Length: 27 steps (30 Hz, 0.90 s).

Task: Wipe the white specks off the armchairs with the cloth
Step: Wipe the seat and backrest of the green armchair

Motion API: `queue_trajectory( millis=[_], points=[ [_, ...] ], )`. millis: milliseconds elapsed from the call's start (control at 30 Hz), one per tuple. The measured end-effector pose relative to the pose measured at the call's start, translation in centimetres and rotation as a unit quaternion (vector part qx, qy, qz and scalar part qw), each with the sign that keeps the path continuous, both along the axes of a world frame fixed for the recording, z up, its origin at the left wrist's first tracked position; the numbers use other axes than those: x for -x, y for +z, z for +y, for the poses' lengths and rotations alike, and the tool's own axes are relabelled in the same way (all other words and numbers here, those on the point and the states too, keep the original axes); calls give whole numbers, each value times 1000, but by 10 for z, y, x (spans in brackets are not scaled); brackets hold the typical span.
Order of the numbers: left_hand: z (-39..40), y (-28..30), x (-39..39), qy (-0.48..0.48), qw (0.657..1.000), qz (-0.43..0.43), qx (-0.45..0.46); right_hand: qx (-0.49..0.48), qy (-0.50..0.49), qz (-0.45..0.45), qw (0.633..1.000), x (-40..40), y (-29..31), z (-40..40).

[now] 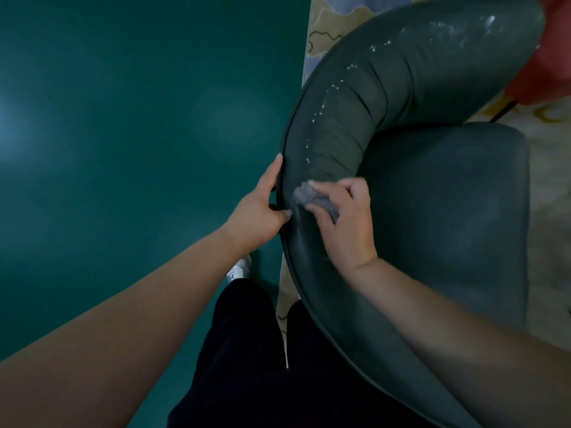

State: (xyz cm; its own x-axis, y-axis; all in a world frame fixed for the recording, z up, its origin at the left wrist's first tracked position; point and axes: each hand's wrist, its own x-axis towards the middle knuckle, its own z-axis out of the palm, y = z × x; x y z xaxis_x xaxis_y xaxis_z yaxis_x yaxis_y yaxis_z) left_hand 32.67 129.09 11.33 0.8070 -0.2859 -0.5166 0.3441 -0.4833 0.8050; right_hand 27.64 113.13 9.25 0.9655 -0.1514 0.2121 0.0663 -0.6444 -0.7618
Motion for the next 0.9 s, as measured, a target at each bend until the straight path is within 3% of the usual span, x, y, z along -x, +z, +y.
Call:
queue_trajectory(
  millis=[100, 333, 533, 733, 900],
  points=[
    [5, -2, -8, -20, 1000, -3, 16, 9, -4, 1, 1000, 24, 1, 4],
    [12, -5, -40, -65, 997, 8, 41, 20, -94, -11, 995, -40, 5, 18],
    [12, -1, -77, -137, 990, -19, 17, 40, -121, 5, 992, -14, 7, 33],
    [10, 4, -103, -167, 984, 30, 57, 49, -181, 11, 982, -71, 11, 32],
    [10, 5, -119, -190, 978, 42, 72, 58, -205, 36, 976, -48, 16, 48]
  ],
)
